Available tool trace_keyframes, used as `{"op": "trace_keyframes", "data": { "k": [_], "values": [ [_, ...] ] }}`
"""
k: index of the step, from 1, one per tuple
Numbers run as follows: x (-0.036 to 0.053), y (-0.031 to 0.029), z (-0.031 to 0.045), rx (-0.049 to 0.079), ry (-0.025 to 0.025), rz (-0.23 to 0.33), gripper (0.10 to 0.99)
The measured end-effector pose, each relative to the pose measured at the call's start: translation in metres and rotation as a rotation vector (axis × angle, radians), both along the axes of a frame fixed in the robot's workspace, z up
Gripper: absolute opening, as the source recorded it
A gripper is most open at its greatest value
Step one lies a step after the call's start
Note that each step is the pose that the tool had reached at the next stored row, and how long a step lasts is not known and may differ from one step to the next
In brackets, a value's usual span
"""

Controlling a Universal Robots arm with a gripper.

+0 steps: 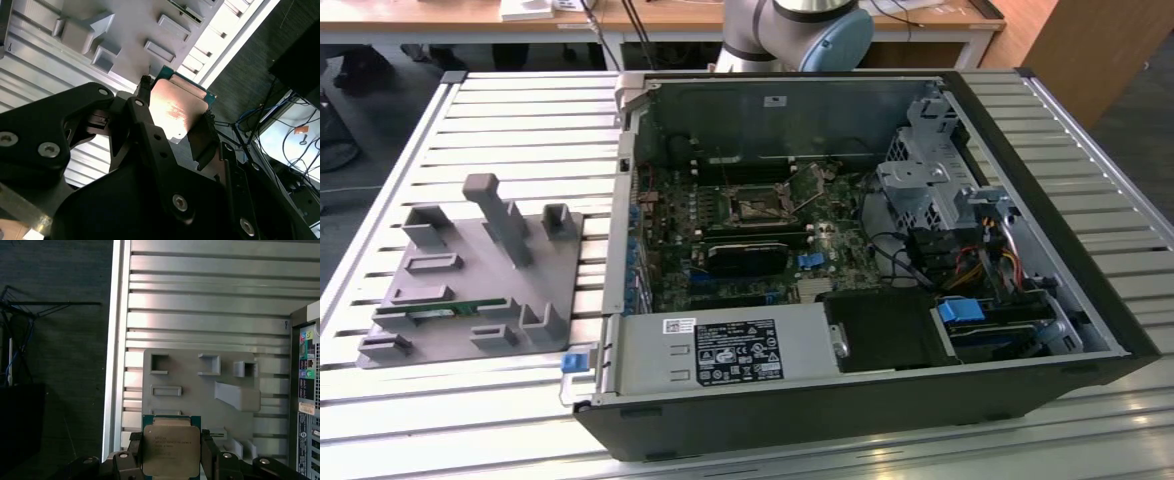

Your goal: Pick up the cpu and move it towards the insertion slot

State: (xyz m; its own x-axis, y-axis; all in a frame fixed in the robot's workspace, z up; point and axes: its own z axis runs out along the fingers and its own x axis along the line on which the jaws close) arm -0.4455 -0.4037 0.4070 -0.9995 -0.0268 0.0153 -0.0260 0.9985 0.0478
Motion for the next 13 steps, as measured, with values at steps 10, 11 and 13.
{"op": "trace_keyframes", "data": {
  "k": [10, 11, 13],
  "values": [
    [0.0, 0.0, 0.011, 0.0, -0.0001, 0.0, 0.545],
    [0.0001, 0.0001, 0.0119, 0.0, 0.0001, 0.0, 0.545],
    [0.0016, 0.0001, 0.0127, 0.0, -0.0001, 0.0, 0.545]
  ]
}}
